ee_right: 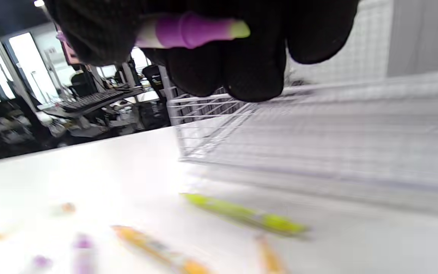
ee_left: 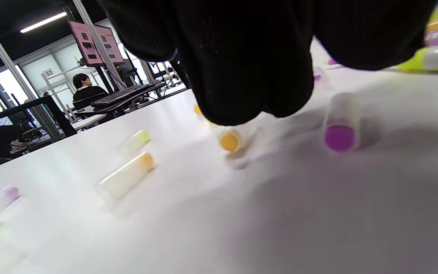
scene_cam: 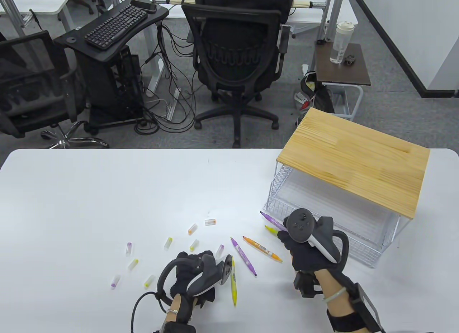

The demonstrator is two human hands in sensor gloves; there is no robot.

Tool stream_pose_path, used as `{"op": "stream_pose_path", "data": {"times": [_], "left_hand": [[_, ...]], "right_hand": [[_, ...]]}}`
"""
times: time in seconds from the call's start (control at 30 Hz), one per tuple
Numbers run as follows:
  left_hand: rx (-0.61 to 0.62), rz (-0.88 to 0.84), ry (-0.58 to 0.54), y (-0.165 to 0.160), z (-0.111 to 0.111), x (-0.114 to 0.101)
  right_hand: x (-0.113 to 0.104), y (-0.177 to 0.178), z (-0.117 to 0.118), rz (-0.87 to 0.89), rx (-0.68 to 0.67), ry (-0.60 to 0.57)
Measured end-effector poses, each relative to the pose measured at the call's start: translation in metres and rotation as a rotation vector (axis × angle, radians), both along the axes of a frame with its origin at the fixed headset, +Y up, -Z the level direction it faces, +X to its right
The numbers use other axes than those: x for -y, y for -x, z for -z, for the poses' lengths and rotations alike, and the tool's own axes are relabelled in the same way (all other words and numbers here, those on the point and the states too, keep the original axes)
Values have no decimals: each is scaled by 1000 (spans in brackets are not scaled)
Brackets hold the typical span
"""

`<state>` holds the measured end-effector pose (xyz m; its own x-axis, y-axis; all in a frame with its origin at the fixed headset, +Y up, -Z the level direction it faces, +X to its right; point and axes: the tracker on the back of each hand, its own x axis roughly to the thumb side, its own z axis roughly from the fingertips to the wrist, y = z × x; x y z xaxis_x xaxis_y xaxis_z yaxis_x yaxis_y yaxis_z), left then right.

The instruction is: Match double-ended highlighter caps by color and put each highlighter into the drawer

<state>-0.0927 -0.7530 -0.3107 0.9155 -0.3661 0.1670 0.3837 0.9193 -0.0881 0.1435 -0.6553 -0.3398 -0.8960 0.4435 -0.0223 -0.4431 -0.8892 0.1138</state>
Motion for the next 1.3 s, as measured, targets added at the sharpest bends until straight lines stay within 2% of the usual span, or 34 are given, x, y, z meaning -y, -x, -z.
{"op": "stream_pose_path", "data": {"times": [0.07,0.13,0.2,0.27,0.5,0.7,0.83,0.93,1.03,1.1,1.17,1.3], "left_hand": [[-1,26,23,-3,0,3],[-4,44,40,-4,1,7],[-2,59,44,-6,1,8],[-5,63,65,-7,2,9],[-2,167,62,-20,-1,16],[2,233,32,-30,-5,21],[-10,230,20,-28,-8,16],[-1,138,30,-23,-8,7],[-38,0,-28,-12,-9,-22],[-62,-154,-83,8,-8,-43],[-81,-281,-100,22,-7,-54],[-115,-620,-70,56,1,-59]], "right_hand": [[6,4,-4,150,-59,22],[11,5,-7,217,-81,10],[8,5,-9,157,-93,22],[4,3,-14,124,-91,-25],[-10,7,-28,175,-126,-90],[-2,17,-24,151,-142,-64],[8,22,-20,110,-139,-36],[15,27,-16,88,-131,-21],[20,32,-13,89,-133,-6],[26,36,-11,67,-134,7],[29,39,-9,52,-131,13],[35,44,-7,50,-142,31]]}}
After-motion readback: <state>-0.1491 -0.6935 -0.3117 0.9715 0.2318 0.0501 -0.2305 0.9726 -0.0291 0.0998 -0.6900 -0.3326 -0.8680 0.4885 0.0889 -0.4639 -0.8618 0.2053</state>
